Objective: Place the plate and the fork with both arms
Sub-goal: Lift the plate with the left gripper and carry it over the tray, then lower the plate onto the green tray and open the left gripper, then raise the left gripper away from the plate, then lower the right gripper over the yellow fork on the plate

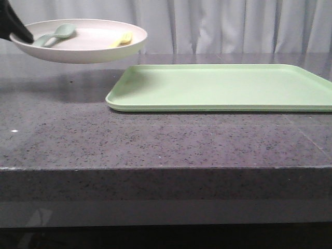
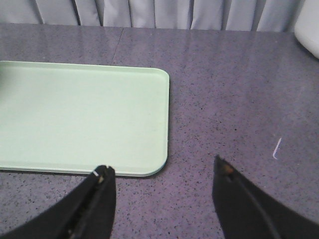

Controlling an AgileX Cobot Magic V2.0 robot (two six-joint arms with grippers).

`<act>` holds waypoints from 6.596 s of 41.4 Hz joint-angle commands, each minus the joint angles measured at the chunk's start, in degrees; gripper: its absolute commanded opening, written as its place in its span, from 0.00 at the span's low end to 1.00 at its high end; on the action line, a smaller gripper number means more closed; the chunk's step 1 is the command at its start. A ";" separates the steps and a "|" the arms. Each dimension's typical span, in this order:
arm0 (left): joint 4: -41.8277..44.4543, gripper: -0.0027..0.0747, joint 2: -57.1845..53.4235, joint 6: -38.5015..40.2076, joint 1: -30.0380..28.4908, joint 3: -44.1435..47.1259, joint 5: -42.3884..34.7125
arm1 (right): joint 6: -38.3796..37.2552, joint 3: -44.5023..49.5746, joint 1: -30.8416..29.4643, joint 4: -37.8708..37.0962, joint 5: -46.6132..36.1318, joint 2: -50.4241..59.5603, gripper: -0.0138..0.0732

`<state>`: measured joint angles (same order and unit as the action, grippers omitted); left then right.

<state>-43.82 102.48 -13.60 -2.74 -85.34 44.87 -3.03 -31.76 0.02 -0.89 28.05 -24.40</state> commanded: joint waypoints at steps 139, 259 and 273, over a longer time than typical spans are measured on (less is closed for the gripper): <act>25.79 0.48 -51.73 -2.42 23.56 30.05 -10.32 | 0.41 -1.85 -0.16 -0.73 -4.49 -0.81 0.68; 25.79 0.48 -60.47 -2.42 23.56 38.61 -10.30 | -10.14 -81.22 14.70 0.89 42.30 -89.83 0.63; 25.79 0.48 -60.47 -2.42 23.56 38.61 -10.30 | -10.26 -81.22 14.64 0.89 36.81 -90.03 0.63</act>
<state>-16.58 42.31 -15.91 20.90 -45.18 38.50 -13.31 -111.11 15.01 0.57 67.71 -117.57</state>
